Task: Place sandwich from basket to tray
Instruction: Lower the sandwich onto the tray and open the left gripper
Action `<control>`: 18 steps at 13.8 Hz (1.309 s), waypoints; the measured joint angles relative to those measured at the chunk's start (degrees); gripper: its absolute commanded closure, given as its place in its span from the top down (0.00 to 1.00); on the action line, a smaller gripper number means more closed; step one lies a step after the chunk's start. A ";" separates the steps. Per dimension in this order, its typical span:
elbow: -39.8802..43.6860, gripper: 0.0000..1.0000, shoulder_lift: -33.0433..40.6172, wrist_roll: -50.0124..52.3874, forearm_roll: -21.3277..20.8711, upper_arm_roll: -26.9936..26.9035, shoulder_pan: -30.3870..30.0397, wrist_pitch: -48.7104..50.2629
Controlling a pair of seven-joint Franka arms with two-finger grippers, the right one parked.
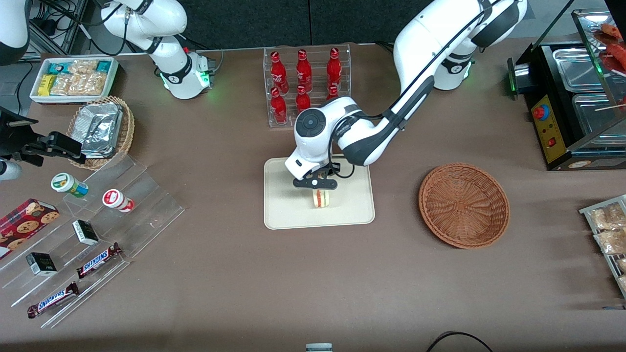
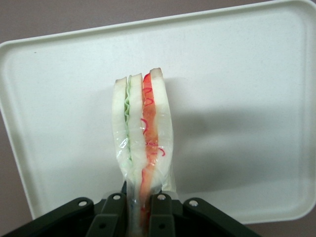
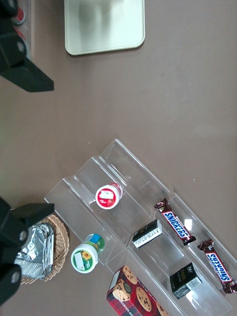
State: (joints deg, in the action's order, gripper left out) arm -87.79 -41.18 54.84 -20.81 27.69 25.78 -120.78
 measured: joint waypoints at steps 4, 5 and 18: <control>0.21 0.00 -1.93 0.10 -1.88 -0.28 0.01 -1.42; 0.24 0.00 -2.23 0.10 -1.99 -0.28 0.01 -1.94; 0.44 0.99 -2.74 1.35 -2.04 -0.25 0.92 -2.11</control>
State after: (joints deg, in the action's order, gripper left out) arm -87.35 -43.92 56.19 -22.85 27.43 26.70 -122.90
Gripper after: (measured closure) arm 0.476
